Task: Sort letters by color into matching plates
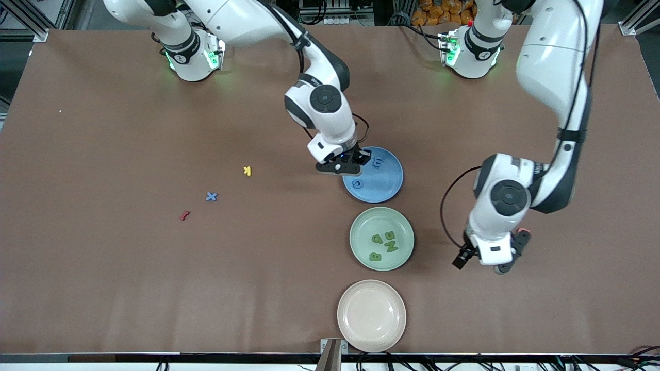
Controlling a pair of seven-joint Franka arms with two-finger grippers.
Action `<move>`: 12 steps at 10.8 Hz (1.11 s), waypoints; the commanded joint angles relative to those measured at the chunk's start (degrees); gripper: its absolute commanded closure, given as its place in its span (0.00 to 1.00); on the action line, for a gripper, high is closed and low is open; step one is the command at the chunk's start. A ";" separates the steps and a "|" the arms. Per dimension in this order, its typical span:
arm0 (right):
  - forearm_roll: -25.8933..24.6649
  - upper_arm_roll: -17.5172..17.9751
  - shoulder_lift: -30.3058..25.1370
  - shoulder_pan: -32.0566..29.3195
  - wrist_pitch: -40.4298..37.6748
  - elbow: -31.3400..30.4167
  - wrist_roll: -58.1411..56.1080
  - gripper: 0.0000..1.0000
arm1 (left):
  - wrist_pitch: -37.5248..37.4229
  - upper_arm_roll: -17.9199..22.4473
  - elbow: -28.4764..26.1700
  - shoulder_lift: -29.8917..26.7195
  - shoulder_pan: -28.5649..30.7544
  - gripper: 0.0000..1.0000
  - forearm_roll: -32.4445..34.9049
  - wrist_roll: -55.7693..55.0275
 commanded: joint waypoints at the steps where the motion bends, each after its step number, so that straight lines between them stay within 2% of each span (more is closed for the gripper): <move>1: 0.60 -6.45 5.54 7.10 0.74 8.44 9.93 1.00 | -7.30 -0.64 -0.70 -3.86 3.86 0.00 0.56 27.79; 3: 0.60 -7.70 7.58 9.05 5.73 9.34 13.82 1.00 | -11.69 -1.34 -0.43 -5.36 7.64 0.00 -4.33 42.05; 5: 0.69 -9.19 10.03 9.93 9.87 11.26 17.50 1.00 | -15.91 -1.52 -1.04 -7.03 8.79 0.00 -11.19 50.00; 6: 0.69 -9.20 11.26 10.02 11.37 13.02 19.35 0.62 | -18.81 -1.52 -1.39 -7.91 8.89 0.00 -13.74 50.81; 7: 0.52 -9.28 11.19 10.02 11.38 13.12 20.84 0.01 | -19.62 -2.22 -4.18 -10.09 8.80 0.00 -15.68 50.91; 10: 0.78 -8.94 7.34 7.48 9.73 10.85 19.98 0.00 | -17.97 -2.93 -16.21 -20.27 8.89 0.00 -16.23 50.82; 12: 0.78 -6.49 0.07 3.19 4.21 2.45 11.42 0.00 | -15.25 -2.93 -25.08 -28.27 9.93 0.00 -16.14 52.30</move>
